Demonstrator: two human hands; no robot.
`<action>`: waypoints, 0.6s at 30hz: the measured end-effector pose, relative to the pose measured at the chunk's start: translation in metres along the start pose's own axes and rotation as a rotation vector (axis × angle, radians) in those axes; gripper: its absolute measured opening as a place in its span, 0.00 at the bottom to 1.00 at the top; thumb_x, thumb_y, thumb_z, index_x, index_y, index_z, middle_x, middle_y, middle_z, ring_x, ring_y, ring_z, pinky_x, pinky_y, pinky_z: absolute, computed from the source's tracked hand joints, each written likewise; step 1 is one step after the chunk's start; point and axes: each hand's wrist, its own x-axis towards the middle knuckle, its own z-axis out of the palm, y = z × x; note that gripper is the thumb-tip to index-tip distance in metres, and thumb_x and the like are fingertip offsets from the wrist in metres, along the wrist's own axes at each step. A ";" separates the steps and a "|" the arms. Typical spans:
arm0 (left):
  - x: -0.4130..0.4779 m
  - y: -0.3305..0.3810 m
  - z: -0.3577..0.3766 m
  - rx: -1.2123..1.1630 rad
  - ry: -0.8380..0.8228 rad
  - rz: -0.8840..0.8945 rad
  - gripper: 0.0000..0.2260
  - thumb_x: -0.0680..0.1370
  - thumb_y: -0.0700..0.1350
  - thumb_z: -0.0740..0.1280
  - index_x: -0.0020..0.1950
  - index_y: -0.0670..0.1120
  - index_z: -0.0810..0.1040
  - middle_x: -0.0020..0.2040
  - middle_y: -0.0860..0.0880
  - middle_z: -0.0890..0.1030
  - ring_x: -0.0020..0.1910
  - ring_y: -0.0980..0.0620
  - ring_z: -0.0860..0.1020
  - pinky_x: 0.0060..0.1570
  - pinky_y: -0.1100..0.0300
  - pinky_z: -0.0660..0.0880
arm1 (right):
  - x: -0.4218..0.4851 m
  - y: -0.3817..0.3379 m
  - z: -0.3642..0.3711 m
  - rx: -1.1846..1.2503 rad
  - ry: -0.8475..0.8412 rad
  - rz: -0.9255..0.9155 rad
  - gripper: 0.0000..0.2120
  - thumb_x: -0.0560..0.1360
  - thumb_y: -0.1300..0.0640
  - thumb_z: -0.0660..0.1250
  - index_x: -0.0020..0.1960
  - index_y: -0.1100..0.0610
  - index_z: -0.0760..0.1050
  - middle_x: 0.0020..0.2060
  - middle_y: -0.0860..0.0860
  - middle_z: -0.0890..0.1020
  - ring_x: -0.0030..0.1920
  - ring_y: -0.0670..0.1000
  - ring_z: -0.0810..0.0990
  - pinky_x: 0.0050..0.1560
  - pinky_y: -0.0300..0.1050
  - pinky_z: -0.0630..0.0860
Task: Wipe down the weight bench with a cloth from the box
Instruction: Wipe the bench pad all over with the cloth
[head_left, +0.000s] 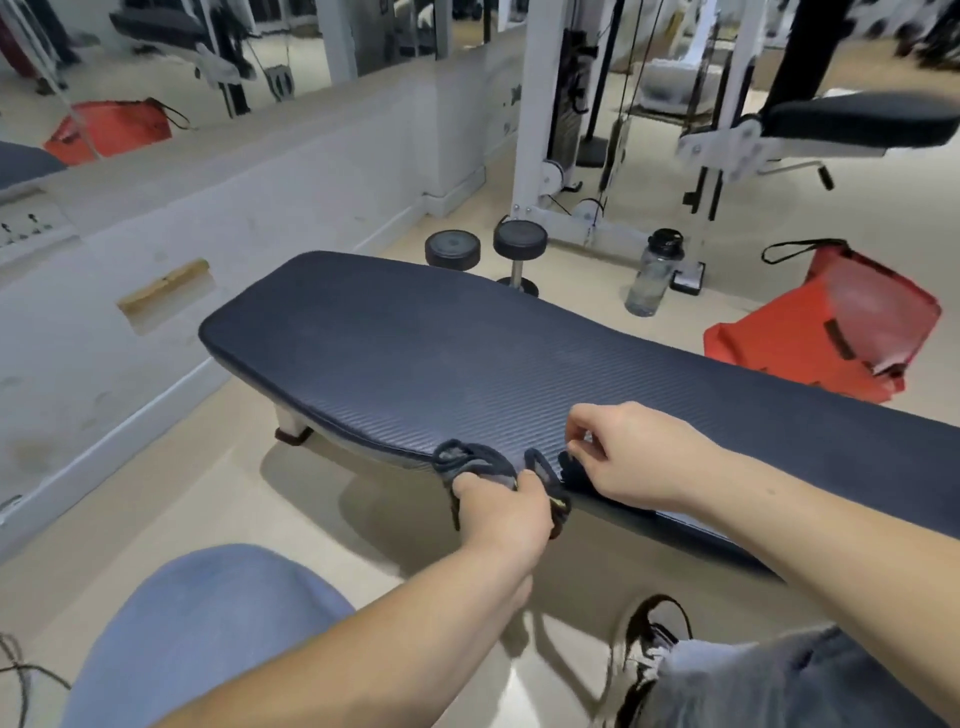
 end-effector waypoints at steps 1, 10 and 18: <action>-0.007 -0.002 0.008 0.029 -0.079 -0.014 0.17 0.77 0.51 0.68 0.60 0.46 0.66 0.49 0.48 0.78 0.47 0.46 0.81 0.52 0.43 0.83 | -0.009 0.006 0.002 -0.018 -0.006 0.022 0.05 0.81 0.48 0.60 0.51 0.46 0.73 0.43 0.43 0.79 0.47 0.52 0.77 0.42 0.47 0.72; -0.020 -0.018 0.013 0.034 -0.291 -0.014 0.21 0.72 0.55 0.71 0.61 0.47 0.75 0.55 0.46 0.84 0.52 0.47 0.83 0.56 0.49 0.81 | -0.042 0.026 0.018 -0.073 -0.055 0.143 0.06 0.80 0.46 0.62 0.47 0.46 0.68 0.42 0.44 0.79 0.44 0.52 0.76 0.38 0.46 0.68; 0.023 -0.010 -0.064 -0.246 0.056 -0.017 0.19 0.70 0.51 0.68 0.59 0.47 0.79 0.53 0.47 0.86 0.51 0.44 0.85 0.59 0.43 0.80 | 0.000 -0.041 0.008 -0.085 -0.323 -0.024 0.12 0.82 0.42 0.62 0.47 0.50 0.72 0.47 0.49 0.78 0.51 0.55 0.76 0.54 0.50 0.77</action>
